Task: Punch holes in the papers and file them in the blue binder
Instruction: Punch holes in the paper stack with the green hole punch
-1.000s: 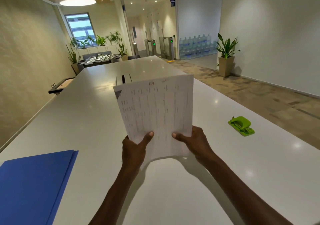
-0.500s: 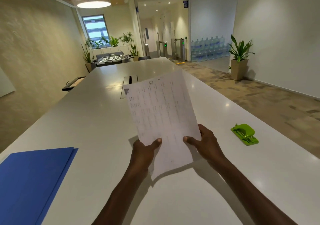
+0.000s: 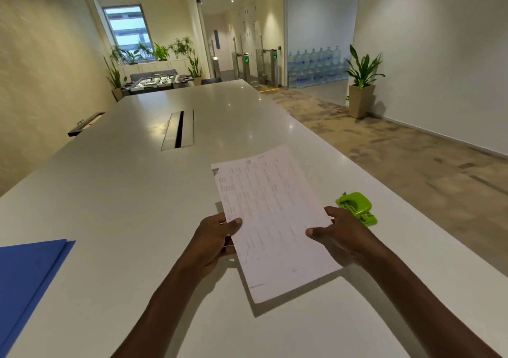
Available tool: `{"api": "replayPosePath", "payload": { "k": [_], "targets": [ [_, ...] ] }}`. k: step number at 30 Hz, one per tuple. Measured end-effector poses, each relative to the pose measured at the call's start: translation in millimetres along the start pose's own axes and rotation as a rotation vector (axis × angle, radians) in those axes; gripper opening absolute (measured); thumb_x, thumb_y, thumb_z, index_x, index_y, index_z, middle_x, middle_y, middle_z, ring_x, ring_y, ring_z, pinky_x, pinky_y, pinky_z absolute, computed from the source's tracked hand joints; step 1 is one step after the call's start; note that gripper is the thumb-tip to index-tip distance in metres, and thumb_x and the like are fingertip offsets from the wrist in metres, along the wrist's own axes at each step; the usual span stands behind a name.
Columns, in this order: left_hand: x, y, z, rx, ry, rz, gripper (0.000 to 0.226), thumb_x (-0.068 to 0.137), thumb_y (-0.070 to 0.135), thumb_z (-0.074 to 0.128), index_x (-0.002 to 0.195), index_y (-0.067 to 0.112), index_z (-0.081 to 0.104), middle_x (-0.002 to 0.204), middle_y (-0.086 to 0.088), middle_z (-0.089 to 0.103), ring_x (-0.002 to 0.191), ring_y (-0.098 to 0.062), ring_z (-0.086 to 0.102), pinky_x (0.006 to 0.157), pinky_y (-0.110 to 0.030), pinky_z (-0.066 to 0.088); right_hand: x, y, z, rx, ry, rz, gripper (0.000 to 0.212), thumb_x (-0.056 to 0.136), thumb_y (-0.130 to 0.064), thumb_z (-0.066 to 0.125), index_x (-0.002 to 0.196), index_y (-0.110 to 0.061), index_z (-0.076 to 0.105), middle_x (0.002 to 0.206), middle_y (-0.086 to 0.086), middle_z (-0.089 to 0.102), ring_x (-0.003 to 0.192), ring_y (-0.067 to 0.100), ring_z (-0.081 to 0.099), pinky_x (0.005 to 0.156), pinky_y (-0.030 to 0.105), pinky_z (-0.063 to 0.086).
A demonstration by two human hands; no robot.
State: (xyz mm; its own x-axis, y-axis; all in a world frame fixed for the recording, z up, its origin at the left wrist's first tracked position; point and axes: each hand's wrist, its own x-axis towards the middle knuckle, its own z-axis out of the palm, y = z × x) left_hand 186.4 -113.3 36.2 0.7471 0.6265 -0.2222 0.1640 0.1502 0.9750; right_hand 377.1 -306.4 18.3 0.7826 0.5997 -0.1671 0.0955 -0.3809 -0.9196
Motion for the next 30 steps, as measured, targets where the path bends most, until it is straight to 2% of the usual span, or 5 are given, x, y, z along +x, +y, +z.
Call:
{"api": "replayPosePath", "payload": {
  "k": [4,9,13,19,30],
  "targets": [
    [10.0,-15.1,10.2,-0.054,0.022,-0.042,0.024,0.095,0.006,0.056,0.117,0.005,0.065,0.109,-0.010,0.073,0.094,-0.026,0.072,0.074,-0.037,0.061,1.2,6.0,-14.7,-0.196,0.009,0.013,0.066,0.072,-0.036,0.080,0.127,-0.011,0.054,0.119,0.007,0.062,0.100,0.012,0.059,0.077,0.025,0.042],
    [17.1,-25.8,23.5,-0.076,0.024,-0.078,0.022,0.094,0.005,0.056,0.114,0.005,0.067,0.107,-0.009,0.074,0.094,-0.027,0.072,0.074,-0.037,0.061,18.2,3.9,-53.8,-0.433,0.375,-0.215,0.021,0.081,-0.036,0.069,0.078,-0.016,0.072,0.077,0.000,0.072,0.077,0.020,0.067,0.064,0.025,0.043],
    [22.7,-29.4,35.8,-0.065,0.014,-0.091,0.024,0.095,0.005,0.056,0.117,0.002,0.066,0.106,-0.012,0.074,0.092,-0.029,0.072,0.066,-0.036,0.060,45.5,4.8,-81.1,-0.484,0.514,-0.203,0.018,0.086,-0.022,0.062,0.089,-0.010,0.076,0.092,0.011,0.074,0.090,0.030,0.065,0.074,0.029,0.044],
    [29.8,-32.2,57.9,-0.068,-0.001,-0.117,0.023,0.095,0.004,0.054,0.115,0.000,0.065,0.104,-0.014,0.073,0.088,-0.029,0.073,0.057,-0.032,0.058,71.9,11.9,-92.0,-0.553,0.402,-0.112,0.018,0.079,-0.019,0.073,0.092,-0.006,0.076,0.096,0.014,0.073,0.092,0.032,0.065,0.073,0.027,0.044],
    [43.1,-34.4,76.4,-0.034,-0.031,-0.178,0.025,0.095,0.004,0.054,0.117,0.001,0.064,0.106,-0.014,0.073,0.093,-0.033,0.071,0.064,-0.037,0.059,78.0,6.7,-100.9,-0.546,0.313,-0.090,0.017,0.071,-0.020,0.082,0.077,-0.006,0.074,0.058,0.005,0.060,0.068,0.026,0.061,0.076,0.038,0.055]
  ]
}}
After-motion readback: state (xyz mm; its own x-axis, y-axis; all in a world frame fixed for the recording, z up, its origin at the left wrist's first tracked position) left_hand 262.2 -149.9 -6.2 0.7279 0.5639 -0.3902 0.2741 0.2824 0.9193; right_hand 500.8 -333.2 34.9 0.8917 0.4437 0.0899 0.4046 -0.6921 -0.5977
